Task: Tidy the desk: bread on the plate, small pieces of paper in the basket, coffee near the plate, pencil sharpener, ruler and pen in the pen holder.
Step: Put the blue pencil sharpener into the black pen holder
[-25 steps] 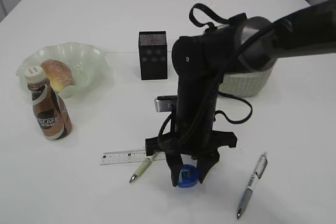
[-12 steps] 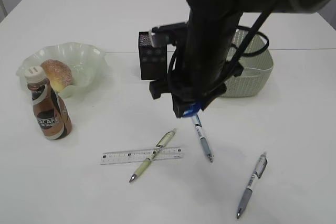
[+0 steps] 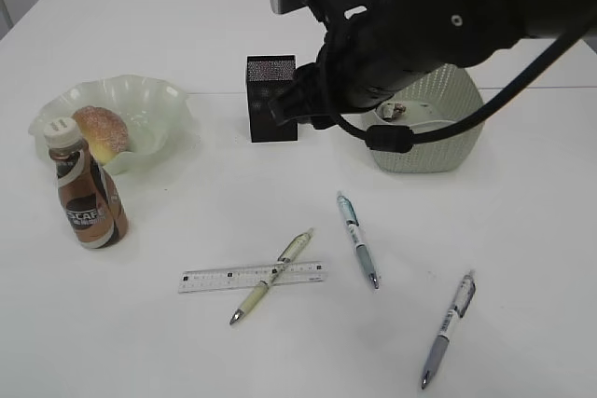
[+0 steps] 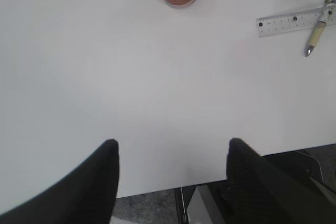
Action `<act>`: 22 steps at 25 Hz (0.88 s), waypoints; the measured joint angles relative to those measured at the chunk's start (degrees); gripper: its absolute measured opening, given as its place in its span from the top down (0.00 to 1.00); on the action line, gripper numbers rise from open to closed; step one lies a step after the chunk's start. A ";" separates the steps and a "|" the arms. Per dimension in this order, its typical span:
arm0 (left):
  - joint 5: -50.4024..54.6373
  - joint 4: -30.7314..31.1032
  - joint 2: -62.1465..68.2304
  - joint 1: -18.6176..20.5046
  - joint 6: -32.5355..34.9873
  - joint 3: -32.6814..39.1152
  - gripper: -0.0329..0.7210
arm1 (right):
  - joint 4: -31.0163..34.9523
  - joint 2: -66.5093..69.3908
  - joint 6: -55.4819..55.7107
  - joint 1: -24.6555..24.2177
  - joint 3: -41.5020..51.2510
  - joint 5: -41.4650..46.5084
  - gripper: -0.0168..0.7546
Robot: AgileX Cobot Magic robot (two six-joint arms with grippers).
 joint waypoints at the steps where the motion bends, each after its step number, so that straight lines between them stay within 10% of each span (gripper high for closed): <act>1: 0.00 -0.24 0.00 0.00 0.00 0.00 0.33 | -1.59 0.00 0.88 0.00 0.29 -1.91 0.56; 22: 0.00 -2.38 0.00 0.00 0.00 0.00 0.33 | -11.10 12.15 5.19 -10.04 -2.38 -42.88 0.56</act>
